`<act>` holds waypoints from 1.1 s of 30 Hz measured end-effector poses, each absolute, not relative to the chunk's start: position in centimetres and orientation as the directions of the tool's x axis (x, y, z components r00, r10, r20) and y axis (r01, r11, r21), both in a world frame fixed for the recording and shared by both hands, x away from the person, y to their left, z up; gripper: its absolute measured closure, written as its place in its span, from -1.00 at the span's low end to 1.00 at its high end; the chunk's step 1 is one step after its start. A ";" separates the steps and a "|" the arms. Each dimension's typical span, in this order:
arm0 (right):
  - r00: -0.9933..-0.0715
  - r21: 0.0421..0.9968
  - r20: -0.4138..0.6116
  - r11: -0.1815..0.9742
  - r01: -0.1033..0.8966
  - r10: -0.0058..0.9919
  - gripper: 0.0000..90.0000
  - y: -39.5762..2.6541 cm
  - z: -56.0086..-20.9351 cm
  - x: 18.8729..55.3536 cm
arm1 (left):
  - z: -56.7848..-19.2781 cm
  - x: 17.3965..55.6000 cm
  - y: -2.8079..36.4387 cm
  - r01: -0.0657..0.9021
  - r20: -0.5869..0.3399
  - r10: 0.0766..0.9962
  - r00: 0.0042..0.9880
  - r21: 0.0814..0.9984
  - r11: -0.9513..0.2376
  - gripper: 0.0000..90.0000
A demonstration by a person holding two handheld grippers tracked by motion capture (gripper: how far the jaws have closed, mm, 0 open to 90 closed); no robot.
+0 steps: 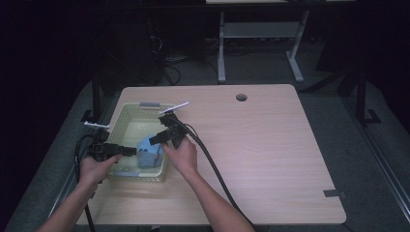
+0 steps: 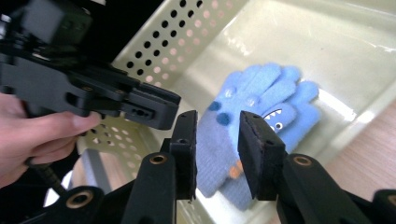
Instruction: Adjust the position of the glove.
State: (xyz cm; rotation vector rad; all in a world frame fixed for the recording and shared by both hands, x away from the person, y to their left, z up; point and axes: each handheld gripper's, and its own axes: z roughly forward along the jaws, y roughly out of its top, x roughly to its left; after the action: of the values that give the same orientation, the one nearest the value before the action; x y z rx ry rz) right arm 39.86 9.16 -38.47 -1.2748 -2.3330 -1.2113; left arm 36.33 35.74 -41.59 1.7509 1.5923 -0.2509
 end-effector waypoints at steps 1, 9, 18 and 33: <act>-0.597 0.565 0.539 0.272 0.779 0.594 0.48 8.7 -38.3 39.8 | -41.6 36.4 35.7 0.922 -0.595 0.777 0.206 0.384 0.050 0.45; -0.594 0.594 0.574 0.212 0.776 0.565 0.38 5.8 -37.5 39.4 | -41.5 36.9 35.0 0.938 -0.582 0.800 0.149 0.339 0.072 0.18; -0.581 0.624 0.584 0.145 0.768 0.567 0.37 1.4 -36.9 39.2 | -41.9 37.7 34.1 0.963 -0.545 0.829 0.124 0.267 0.032 0.10; -0.552 0.632 0.615 0.066 0.772 0.562 0.37 -2.9 -36.9 39.2 | -42.5 38.6 32.5 0.989 -0.535 0.840 0.087 0.151 -0.006 -0.03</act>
State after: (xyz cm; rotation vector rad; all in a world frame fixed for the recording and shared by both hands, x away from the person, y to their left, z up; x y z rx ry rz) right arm 39.22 -2.87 -36.87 -1.3613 -2.1314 -1.4861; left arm 38.58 32.51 -42.52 1.8888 1.7946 -0.4043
